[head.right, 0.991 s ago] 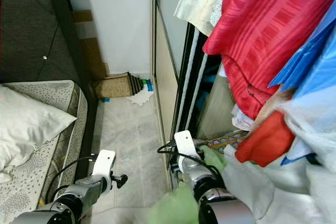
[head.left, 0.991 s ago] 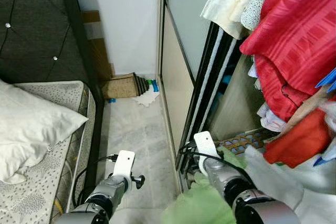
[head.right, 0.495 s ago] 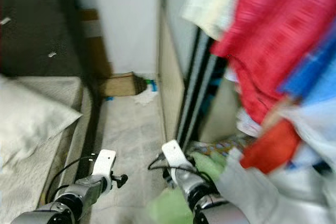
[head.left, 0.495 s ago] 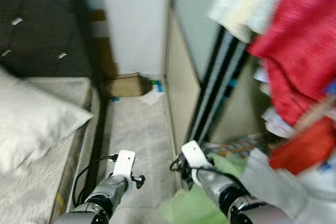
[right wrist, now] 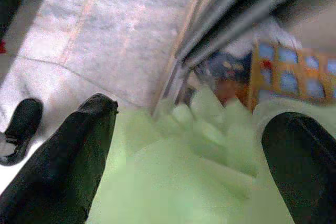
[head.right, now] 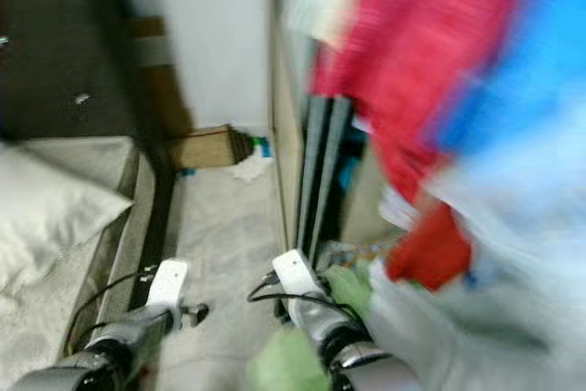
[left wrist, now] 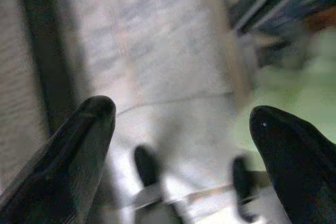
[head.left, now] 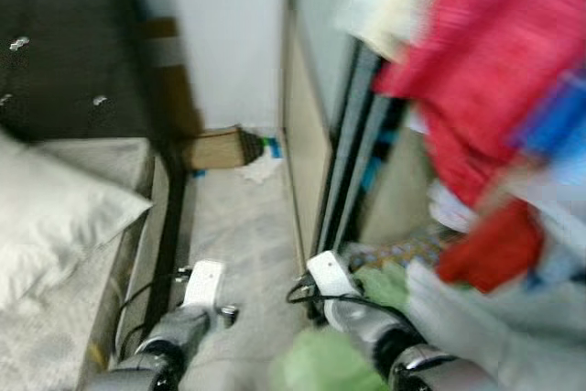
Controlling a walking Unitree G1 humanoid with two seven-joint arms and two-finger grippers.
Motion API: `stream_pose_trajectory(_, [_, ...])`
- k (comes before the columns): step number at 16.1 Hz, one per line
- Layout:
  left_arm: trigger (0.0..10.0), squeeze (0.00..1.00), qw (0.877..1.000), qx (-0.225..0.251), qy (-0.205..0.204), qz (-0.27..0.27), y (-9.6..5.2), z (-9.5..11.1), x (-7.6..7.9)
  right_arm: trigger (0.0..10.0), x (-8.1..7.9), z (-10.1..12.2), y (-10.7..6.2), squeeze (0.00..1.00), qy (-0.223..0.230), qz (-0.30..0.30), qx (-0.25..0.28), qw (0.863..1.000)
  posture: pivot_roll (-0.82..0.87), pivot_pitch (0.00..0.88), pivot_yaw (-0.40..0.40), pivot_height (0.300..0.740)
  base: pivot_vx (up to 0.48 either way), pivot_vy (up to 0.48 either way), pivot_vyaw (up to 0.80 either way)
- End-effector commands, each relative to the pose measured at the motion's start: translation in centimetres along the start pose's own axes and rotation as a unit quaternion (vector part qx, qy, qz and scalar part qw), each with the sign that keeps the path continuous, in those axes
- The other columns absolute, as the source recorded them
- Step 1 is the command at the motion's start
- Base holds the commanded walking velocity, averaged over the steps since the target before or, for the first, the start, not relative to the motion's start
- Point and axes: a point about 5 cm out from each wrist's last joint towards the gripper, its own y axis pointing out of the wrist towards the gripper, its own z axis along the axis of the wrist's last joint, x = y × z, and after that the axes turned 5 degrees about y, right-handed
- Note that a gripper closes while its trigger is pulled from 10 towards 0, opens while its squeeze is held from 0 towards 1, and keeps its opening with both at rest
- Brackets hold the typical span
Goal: Clean up the room
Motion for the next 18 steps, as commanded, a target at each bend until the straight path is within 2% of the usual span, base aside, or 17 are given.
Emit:
stream_pose_trajectory(1, [10.0,0.0,1.0,0.003,-0.015,-0.005,0.0,-0.3,0.1,10.0,0.4,1.1,0.0,0.0,-0.005,-0.017,0.016,1.0,-0.09,0.02,-0.058,0.74,0.0,0.0,0.0])
stream_pose_trajectory(3, [10.0,0.0,1.0,0.002,-0.016,-0.006,0.0,-0.3,0.1,10.0,1.5,1.3,-0.1,0.0,-0.001,-0.05,0.017,0.999,-0.09,0.023,-0.057,0.74,0.0,0.0,0.74])
stream_pose_trajectory(5, [10.0,0.0,1.0,0.001,-0.014,-0.009,0.0,-0.3,0.2,10.0,2.0,1.7,-0.1,0.0,0.05,-0.063,0.018,0.997,-0.1,0.025,-0.06,0.74,0.0,0.0,0.8])
stream_pose_trajectory(8, [10.0,0.0,1.0,-0.002,-0.014,-0.014,0.0,-0.5,0.5,10.0,1.8,3.0,-0.3,0.0,0.122,-0.066,0.018,0.99,-0.1,0.029,-0.061,0.74,0.0,0.0,0.0])
stream_pose_trajectory(12, [10.0,0.0,1.0,-0.003,-0.015,-0.021,0.1,-0.5,0.8,10.0,2.4,3.8,-0.4,0.0,0.142,-0.055,0.023,0.988,-0.12,0.029,-0.061,0.74,0.0,0.0,0.0])
stream_pose_trajectory(18, [10.0,0.0,0.999,-0.002,-0.018,-0.032,0.1,-0.3,1.3,10.0,6.0,2.6,-1.0,0.0,0.14,-0.079,-0.009,0.987,-0.15,0.029,-0.057,0.74,0.0,0.0,0.0])
